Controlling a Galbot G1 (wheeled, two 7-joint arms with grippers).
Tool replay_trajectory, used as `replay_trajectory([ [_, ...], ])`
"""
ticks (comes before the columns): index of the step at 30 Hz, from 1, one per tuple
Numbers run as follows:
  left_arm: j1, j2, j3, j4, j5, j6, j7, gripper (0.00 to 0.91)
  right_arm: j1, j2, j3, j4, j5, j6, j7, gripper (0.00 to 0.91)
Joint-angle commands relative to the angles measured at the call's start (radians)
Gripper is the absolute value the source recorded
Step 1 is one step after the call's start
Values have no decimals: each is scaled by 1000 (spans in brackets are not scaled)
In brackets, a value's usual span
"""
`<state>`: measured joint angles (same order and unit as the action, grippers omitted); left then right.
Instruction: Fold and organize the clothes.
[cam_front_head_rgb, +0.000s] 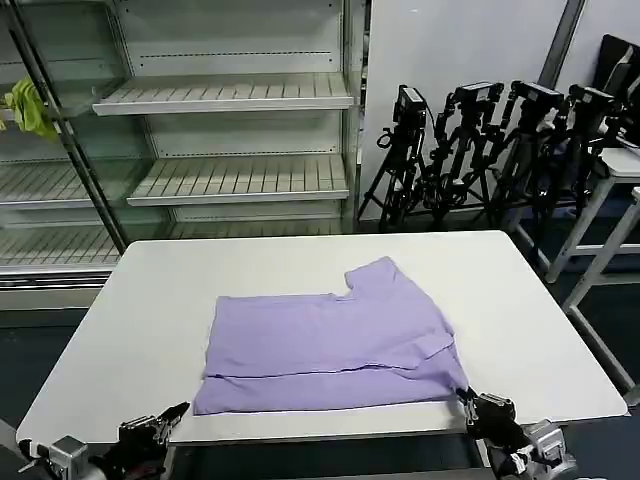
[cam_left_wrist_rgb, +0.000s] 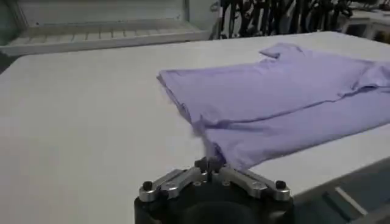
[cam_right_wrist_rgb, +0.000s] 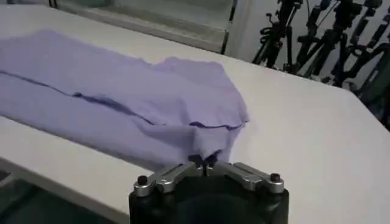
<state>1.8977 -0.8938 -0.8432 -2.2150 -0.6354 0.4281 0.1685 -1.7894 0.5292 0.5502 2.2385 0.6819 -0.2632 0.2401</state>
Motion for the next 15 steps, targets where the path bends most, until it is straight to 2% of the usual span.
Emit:
replay_trajectory([
  [1,69,-15,-18,-25,19,-4,3,50,-51,-24,25,9,-3,2,-1,665],
  [2,67,-15,-18,-25,20,-3,2,50,-41,-25,18,8,-4,0,3,907],
  [4,63,-14,-17,-26,20,-3,1,343,-22,-26,5,5,-2,-7,16,907],
  [5,61,-13,-18,-28,20,-3,1,665,-7,-28,2,1,1,-7,16,907],
  [6,59,-13,-20,-30,19,-3,-1,846,-2,-29,2,0,1,-7,18,907],
  [7,57,-12,-28,-34,16,-2,-1,907,9,-30,5,1,4,-7,23,907],
  [15,51,9,-106,-86,-62,19,-12,907,-33,-45,76,43,28,-19,53,907],
])
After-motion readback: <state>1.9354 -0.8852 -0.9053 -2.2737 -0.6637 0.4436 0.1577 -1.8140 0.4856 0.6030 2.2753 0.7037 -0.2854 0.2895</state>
